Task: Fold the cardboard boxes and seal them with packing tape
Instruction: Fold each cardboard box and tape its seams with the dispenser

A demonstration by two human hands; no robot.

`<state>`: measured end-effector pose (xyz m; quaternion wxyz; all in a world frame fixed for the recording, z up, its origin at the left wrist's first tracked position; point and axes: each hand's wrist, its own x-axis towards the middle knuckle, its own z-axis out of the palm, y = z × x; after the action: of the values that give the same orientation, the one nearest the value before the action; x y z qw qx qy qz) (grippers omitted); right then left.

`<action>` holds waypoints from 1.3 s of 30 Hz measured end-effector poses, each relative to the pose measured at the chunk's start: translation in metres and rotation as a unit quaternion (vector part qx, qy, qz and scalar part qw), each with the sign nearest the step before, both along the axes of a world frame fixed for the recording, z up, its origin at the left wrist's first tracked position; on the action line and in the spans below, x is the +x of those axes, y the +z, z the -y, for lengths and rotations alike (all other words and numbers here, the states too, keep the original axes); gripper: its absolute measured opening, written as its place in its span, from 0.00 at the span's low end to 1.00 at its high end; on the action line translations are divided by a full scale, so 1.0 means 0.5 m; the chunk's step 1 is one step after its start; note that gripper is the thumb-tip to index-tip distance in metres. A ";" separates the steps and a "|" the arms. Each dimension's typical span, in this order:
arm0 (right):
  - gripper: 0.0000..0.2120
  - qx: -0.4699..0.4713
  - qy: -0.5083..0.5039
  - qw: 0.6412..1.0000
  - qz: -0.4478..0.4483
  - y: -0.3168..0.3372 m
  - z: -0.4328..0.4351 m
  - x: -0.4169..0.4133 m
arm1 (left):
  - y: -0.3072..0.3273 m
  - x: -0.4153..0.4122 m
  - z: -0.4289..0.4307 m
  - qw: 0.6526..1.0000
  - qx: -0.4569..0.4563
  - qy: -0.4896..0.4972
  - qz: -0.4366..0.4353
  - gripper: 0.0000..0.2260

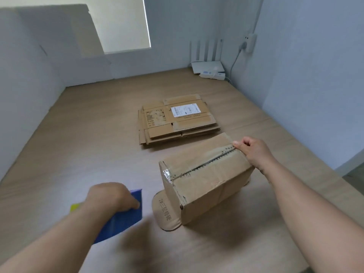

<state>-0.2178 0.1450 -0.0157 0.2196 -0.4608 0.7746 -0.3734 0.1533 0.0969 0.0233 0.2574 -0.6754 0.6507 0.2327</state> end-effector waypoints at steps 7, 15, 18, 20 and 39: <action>0.20 -0.006 -0.014 1.000 0.002 0.004 -0.001 0.007 | -0.061 0.050 -0.059 0.990 -0.120 0.070 -0.036 0.16; 0.21 0.005 -0.019 1.000 -0.013 0.006 -0.009 0.008 | -0.164 0.037 -0.097 0.982 -0.156 0.094 -0.055 0.13; 0.22 0.009 -0.018 1.000 -0.011 0.005 -0.008 0.009 | -0.168 0.023 -0.114 0.977 -0.191 0.091 -0.019 0.15; 0.22 0.010 -0.019 1.000 -0.009 0.004 -0.008 0.009 | -0.144 -0.007 -0.120 0.954 -0.276 0.113 -0.043 0.16; 0.19 -0.003 -0.016 1.000 -0.012 -0.010 -0.012 0.033 | 0.152 -0.239 -0.128 0.701 -0.398 0.282 -0.521 0.09</action>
<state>-0.2014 0.1510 -0.0206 0.2028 -0.4534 0.7834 -0.3735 0.0336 0.1610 0.0992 -0.4929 -0.6377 0.4923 0.3287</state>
